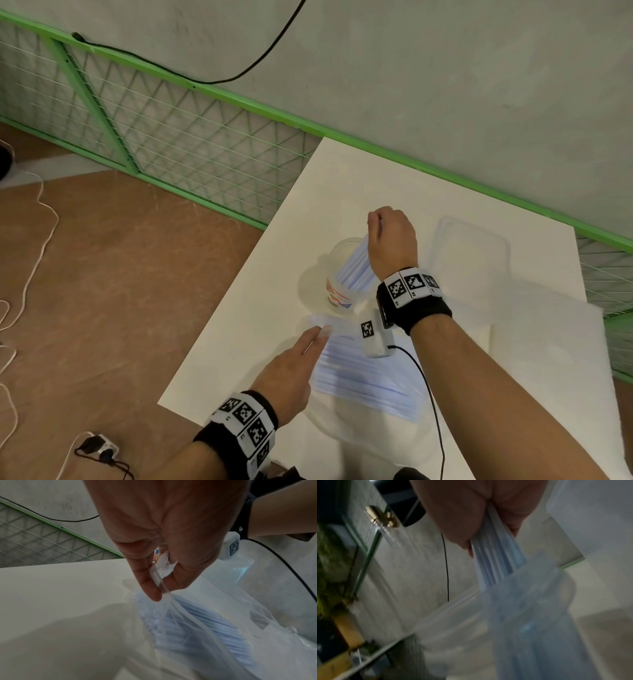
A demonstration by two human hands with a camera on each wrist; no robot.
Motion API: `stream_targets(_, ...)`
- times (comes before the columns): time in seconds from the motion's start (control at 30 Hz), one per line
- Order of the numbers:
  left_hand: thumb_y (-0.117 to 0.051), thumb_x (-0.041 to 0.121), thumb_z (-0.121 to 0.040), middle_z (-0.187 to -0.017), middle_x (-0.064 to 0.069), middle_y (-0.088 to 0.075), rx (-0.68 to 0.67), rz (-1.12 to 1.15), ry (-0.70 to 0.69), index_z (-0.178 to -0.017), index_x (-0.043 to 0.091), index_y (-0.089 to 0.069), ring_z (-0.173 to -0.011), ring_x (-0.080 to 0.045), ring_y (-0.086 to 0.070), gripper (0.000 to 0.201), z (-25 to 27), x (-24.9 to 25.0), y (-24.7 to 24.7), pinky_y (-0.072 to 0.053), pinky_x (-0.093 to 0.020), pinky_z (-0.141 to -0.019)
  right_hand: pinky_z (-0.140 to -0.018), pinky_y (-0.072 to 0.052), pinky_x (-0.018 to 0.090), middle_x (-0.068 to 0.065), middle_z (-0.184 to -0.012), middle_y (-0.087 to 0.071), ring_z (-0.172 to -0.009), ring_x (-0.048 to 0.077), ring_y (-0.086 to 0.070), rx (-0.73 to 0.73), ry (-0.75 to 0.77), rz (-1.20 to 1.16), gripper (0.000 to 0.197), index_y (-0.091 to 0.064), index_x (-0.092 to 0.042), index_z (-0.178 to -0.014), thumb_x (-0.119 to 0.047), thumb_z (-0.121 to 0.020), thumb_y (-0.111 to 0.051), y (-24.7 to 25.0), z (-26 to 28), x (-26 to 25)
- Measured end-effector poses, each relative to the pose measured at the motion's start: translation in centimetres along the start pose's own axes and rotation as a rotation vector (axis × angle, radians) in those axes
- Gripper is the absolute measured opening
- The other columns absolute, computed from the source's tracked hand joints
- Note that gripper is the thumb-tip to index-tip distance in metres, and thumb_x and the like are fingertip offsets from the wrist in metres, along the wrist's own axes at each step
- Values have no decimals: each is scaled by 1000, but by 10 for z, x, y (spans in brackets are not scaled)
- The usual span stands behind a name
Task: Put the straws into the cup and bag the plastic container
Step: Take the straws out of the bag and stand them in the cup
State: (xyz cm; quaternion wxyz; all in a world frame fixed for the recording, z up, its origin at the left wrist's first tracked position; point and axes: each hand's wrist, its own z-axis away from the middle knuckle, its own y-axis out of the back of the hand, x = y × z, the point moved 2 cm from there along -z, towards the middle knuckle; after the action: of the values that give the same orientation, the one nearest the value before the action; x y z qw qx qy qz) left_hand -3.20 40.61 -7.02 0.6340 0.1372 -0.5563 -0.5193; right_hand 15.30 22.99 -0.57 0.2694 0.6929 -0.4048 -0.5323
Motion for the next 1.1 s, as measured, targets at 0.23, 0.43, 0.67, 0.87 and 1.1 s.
stream_targets(0.23, -42, -6, -81, -160, 14, 1, 5, 3, -16, -154, 31, 2, -113, -20, -57, 93, -1, 0, 0, -48, -26, -87, -88, -46, 42, 10, -125, -56, -109, 31, -51, -96, 33, 95, 31, -60, -13, -120, -31, -98, -51, 3, 18, -1)
stream_targets(0.43, -42, -7, -80, -160, 15, 1, 9, 14, -16, -154, 33, 3, -115, -19, -56, 95, -1, -2, -2, -49, -25, -85, -107, -33, 28, 2, -143, -39, -133, 17, -37, 94, -30, -255, 54, -42, -16, -135, -36, -90, -64, 15, 47, -3)
stream_targets(0.67, -43, -7, -80, -160, 16, 1, 8, 19, -11, -153, 34, 4, -121, -18, -53, 97, -2, -4, -3, -50, -28, -90, -111, -26, 23, 3, -156, -27, -142, 14, -27, -11, -39, -291, 76, -29, -18, -148, -35, -87, -71, -1, 53, 12)
stream_targets(0.87, -42, -7, -80, -160, 16, 0, -3, 31, -4, -152, 37, 6, -116, -20, -56, 98, 0, -3, -2, -50, -29, -88, -107, -31, 24, 3, -147, -41, -134, 15, -38, -45, 41, -215, 58, -45, -18, -139, -34, -89, -69, -5, 24, 16)
stream_targets(1.1, -42, -6, -82, -160, 17, 2, -5, 11, 27, -152, 36, 5, -106, -19, -59, 94, 0, 1, 2, -42, -19, -77, -80, -40, 21, 4, -102, -66, -92, 16, -58, -26, 94, -221, 20, -66, -10, -108, -23, -92, -67, -10, 17, 10)
